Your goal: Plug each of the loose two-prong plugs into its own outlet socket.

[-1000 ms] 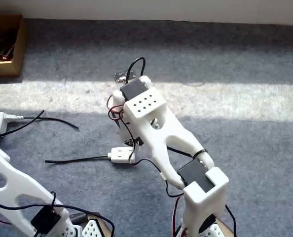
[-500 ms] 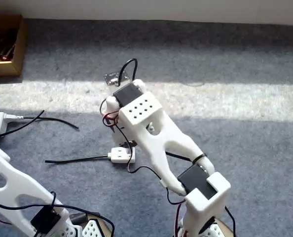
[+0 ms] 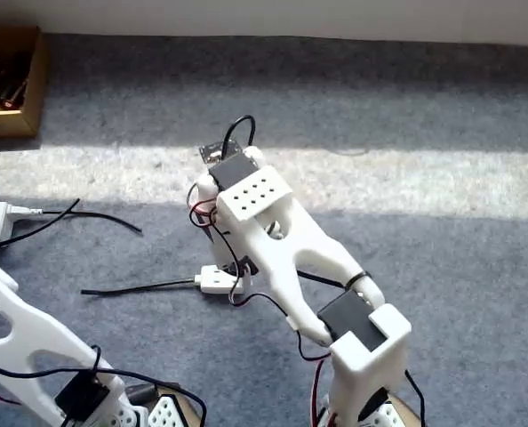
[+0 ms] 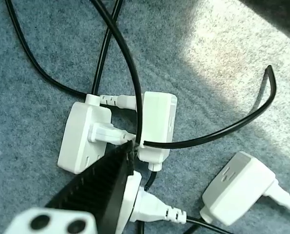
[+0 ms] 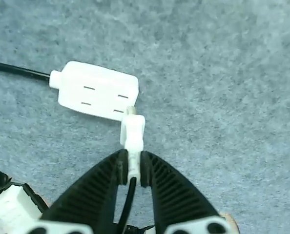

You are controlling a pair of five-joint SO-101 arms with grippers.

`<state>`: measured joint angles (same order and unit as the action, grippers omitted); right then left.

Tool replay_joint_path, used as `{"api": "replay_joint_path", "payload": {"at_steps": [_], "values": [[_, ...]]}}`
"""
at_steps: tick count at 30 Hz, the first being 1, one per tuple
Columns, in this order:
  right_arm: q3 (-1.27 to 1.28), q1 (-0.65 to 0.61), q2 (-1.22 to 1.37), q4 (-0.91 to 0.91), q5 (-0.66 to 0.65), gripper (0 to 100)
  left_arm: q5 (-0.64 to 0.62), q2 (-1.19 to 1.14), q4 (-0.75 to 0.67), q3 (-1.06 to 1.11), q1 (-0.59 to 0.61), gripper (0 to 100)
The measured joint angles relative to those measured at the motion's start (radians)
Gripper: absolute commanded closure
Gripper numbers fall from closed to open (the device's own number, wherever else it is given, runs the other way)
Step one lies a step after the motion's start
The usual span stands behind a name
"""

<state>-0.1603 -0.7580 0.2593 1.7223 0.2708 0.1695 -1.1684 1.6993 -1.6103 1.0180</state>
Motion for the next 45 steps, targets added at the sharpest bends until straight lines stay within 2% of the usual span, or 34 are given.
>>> {"api": "replay_joint_path", "payload": {"at_steps": [21,33,45], "values": [[-0.018,0.0,0.002,0.0,0.009,99.3,0.0,-0.002,0.0,0.0,0.0,33],[-0.018,-0.014,-0.086,0.0,0.009,99.3,0.0,-0.002,0.0,0.0,0.0,33],[-0.143,-0.034,0.041,0.0,0.009,99.3,0.0,-0.002,0.0,0.0,0.0,33]]}}
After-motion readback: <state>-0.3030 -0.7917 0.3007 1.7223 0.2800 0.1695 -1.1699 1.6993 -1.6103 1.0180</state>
